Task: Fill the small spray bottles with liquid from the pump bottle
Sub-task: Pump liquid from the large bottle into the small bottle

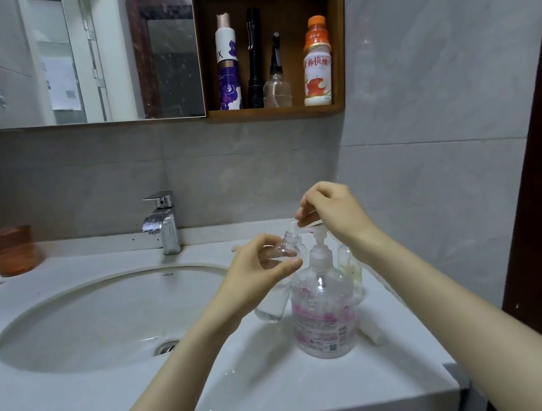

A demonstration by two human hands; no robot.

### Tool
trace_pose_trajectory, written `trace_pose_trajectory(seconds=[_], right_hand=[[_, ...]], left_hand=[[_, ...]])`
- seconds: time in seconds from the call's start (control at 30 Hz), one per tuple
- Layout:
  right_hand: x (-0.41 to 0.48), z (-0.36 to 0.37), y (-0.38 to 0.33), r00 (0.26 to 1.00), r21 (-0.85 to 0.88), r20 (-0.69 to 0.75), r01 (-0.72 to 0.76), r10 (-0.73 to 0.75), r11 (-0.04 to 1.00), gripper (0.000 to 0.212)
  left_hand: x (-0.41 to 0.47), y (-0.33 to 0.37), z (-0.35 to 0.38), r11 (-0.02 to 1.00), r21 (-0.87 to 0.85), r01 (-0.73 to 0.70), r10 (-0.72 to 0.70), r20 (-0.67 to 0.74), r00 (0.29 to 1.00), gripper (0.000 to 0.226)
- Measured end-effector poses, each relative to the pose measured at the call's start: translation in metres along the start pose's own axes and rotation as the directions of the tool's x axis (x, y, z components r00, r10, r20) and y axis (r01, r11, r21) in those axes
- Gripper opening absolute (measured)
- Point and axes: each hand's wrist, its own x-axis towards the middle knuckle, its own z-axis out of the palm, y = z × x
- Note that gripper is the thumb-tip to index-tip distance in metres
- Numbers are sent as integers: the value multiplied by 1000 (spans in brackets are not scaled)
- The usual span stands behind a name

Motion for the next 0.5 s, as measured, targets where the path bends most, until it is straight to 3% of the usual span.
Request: trace_pose_trajectory(seconds=[0.5], right_hand=[[22, 6, -13, 952, -491, 274, 16, 137, 871, 21]], left_hand=[[2, 2, 5, 1000, -3, -26, 26, -13, 1000, 27]])
